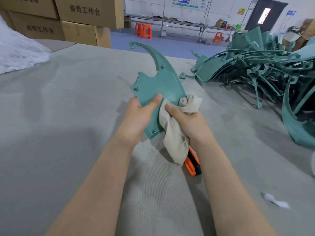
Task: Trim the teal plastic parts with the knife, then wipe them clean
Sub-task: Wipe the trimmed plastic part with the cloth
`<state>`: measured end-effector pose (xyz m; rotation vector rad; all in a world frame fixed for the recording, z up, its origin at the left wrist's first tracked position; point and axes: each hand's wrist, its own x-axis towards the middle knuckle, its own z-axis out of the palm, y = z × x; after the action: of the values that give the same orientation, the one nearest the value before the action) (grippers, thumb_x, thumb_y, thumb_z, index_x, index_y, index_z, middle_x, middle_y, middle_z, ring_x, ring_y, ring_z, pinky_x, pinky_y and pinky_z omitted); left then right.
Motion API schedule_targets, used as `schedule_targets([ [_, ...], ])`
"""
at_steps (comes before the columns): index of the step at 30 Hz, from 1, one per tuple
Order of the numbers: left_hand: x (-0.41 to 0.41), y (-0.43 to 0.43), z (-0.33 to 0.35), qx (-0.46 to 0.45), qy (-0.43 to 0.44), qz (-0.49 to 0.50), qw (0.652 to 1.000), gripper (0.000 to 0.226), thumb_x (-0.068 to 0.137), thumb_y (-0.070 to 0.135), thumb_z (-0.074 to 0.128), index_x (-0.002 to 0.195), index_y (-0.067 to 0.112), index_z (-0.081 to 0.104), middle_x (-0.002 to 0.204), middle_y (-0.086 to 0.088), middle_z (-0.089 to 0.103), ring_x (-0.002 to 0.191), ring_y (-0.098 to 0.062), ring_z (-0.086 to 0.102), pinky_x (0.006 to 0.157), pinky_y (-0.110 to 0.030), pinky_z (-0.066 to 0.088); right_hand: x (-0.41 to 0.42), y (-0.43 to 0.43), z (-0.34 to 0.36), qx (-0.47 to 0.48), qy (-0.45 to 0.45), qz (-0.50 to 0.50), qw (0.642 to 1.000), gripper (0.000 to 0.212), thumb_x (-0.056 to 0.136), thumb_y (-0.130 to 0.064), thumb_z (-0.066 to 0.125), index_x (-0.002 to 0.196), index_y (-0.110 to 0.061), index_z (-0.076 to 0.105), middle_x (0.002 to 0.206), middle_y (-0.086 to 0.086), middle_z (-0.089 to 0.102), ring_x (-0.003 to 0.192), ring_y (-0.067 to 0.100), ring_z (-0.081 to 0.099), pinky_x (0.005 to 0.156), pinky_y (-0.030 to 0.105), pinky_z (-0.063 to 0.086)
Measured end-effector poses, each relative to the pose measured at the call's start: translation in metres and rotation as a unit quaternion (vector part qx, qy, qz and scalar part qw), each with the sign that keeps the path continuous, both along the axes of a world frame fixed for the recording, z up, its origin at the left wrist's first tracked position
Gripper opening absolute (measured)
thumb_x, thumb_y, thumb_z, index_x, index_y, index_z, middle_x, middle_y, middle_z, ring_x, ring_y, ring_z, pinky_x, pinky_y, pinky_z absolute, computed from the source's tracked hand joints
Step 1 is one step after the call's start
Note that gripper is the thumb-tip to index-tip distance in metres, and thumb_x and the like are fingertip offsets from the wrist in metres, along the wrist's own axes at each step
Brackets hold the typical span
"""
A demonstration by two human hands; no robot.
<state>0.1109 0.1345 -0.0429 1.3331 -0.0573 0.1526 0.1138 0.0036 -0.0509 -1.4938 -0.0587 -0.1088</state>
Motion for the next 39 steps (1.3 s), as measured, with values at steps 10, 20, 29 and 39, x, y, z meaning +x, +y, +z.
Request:
schedule_targets([
  [10, -0.0036, -0.0034, 0.0013, 0.004, -0.004, -0.008, 1.000, 0.011, 0.096, 0.017, 0.058, 0.099, 0.018, 0.068, 0.104, -0.005, 0.074, 0.097, -0.021, 0.070, 0.091, -0.042, 0.054, 0.0002, -0.0041, 0.0024, -0.007, 0.002, -0.002, 1.000, 0.033, 0.087, 0.002, 0.061, 0.119, 0.006, 0.053, 0.100, 0.015, 0.070, 0.086, 0.022, 0.070, 0.074, 0.034, 0.058],
  [20, -0.0052, -0.0047, 0.0003, 0.009, -0.010, -0.013, 1.000, 0.012, 0.096, 0.018, 0.058, 0.101, 0.018, 0.068, 0.105, -0.003, 0.074, 0.098, -0.018, 0.070, 0.090, -0.037, 0.055, 0.0006, -0.0047, 0.0030, -0.013, 0.002, -0.028, 1.000, 0.017, 0.087, 0.001, 0.056, 0.104, 0.001, 0.056, 0.091, 0.014, 0.067, 0.080, 0.020, 0.067, 0.073, 0.034, 0.056],
  [29, -0.0054, -0.0070, 0.0012, 0.024, -0.014, -0.003, 1.000, 0.010, 0.095, 0.016, 0.059, 0.099, 0.017, 0.068, 0.104, -0.005, 0.073, 0.097, -0.019, 0.070, 0.090, -0.038, 0.055, 0.0011, 0.0021, 0.0029, 0.006, 0.012, -0.062, 0.998, 0.025, 0.085, -0.005, 0.064, 0.107, 0.006, 0.055, 0.086, 0.014, 0.065, 0.074, 0.020, 0.065, 0.069, 0.035, 0.056],
  [39, -0.0048, -0.0042, 0.0001, -0.002, 0.003, -0.012, 1.000, 0.013, 0.095, 0.016, 0.058, 0.104, 0.015, 0.068, 0.107, -0.004, 0.073, 0.099, -0.018, 0.070, 0.090, -0.035, 0.055, 0.0013, 0.0023, 0.0033, -0.018, 0.022, -0.065, 0.997, 0.030, 0.083, -0.006, 0.063, 0.111, 0.001, 0.054, 0.098, 0.019, 0.068, 0.086, 0.027, 0.069, 0.079, 0.039, 0.057],
])
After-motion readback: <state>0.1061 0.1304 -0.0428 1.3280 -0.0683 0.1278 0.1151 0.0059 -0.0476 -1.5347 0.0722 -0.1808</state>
